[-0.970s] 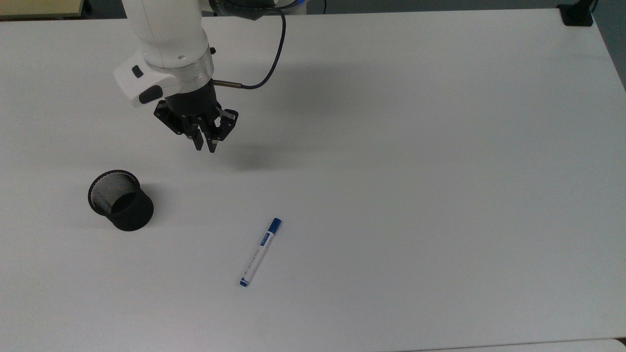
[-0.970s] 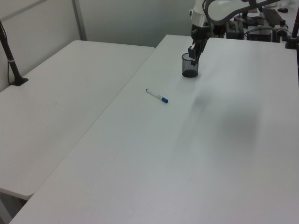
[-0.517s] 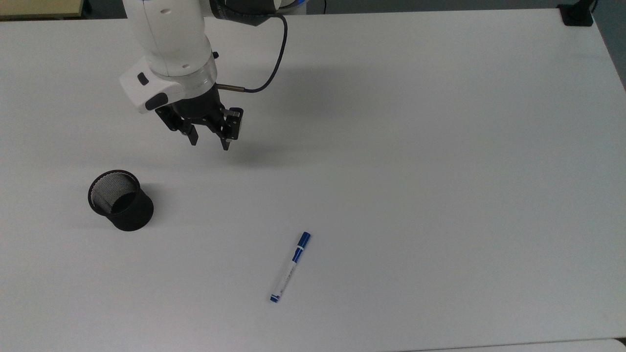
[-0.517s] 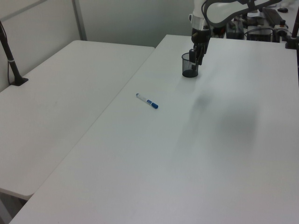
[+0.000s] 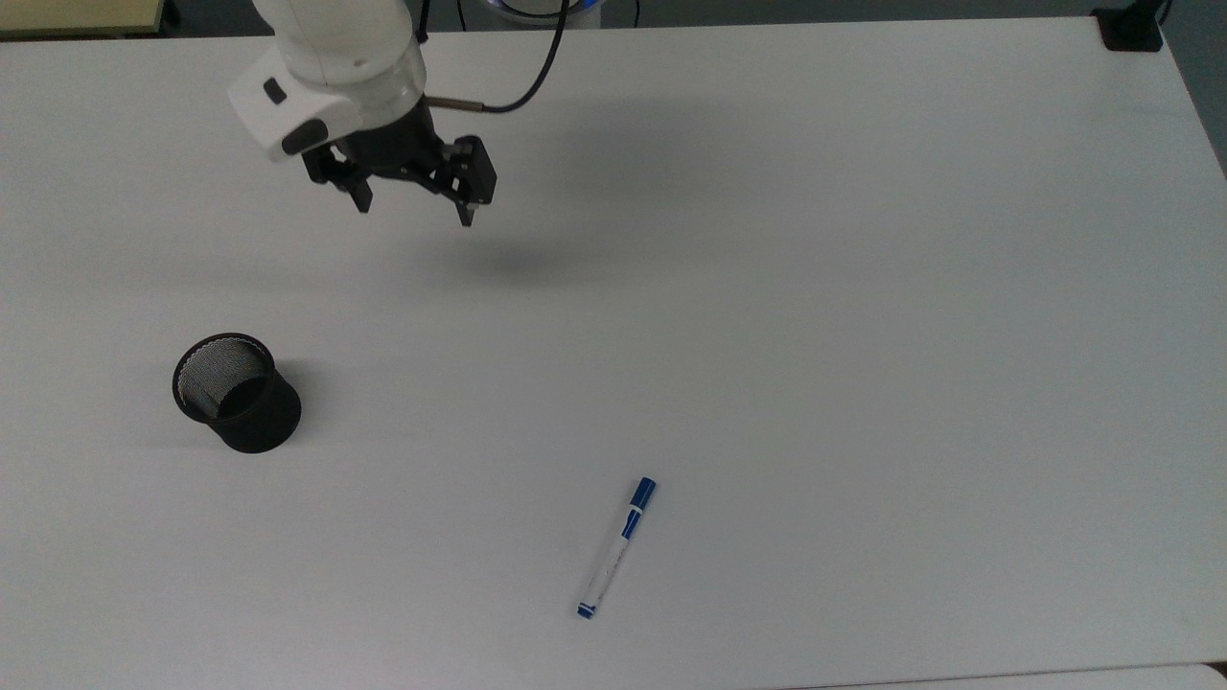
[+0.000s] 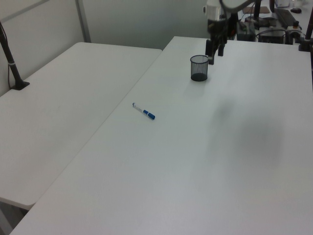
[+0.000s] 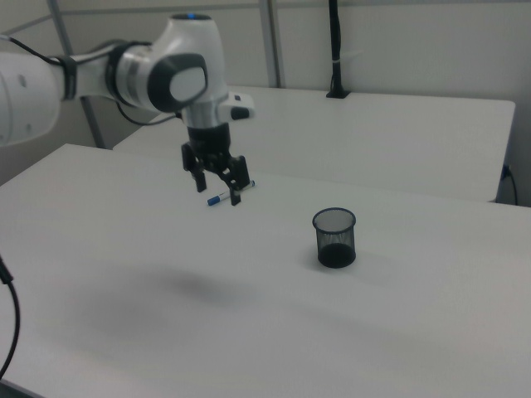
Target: Remove the marker
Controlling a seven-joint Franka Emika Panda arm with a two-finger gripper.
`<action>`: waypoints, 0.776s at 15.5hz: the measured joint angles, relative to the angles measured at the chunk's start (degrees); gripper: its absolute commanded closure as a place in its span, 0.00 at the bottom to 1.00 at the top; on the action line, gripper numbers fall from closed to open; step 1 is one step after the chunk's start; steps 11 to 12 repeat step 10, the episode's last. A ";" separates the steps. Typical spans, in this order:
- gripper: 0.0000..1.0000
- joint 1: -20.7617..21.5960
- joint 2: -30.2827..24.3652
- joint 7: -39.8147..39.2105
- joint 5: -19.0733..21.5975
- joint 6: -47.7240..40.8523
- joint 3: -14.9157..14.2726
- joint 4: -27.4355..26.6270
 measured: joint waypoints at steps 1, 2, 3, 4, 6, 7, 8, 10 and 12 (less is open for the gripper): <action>0.00 0.12 -1.52 -0.17 -0.05 -2.57 0.00 0.02; 0.00 0.41 -2.96 -0.32 -0.06 -4.85 0.01 0.02; 0.00 0.78 -4.26 -0.36 -0.06 -6.66 0.03 0.00; 0.00 1.17 -5.37 -0.36 -0.06 -7.98 0.04 -0.04; 0.00 1.55 -6.84 -0.36 -0.06 -8.90 0.04 -0.15; 0.00 1.54 -7.23 -0.36 -0.06 -8.90 0.02 -0.16; 0.00 1.48 -7.43 -0.36 -0.07 -8.90 -0.07 -0.17; 0.00 1.44 -7.43 -0.36 -0.10 -8.90 -0.09 -0.32; 0.00 1.44 -7.43 -0.36 -0.10 -8.90 -0.09 -0.32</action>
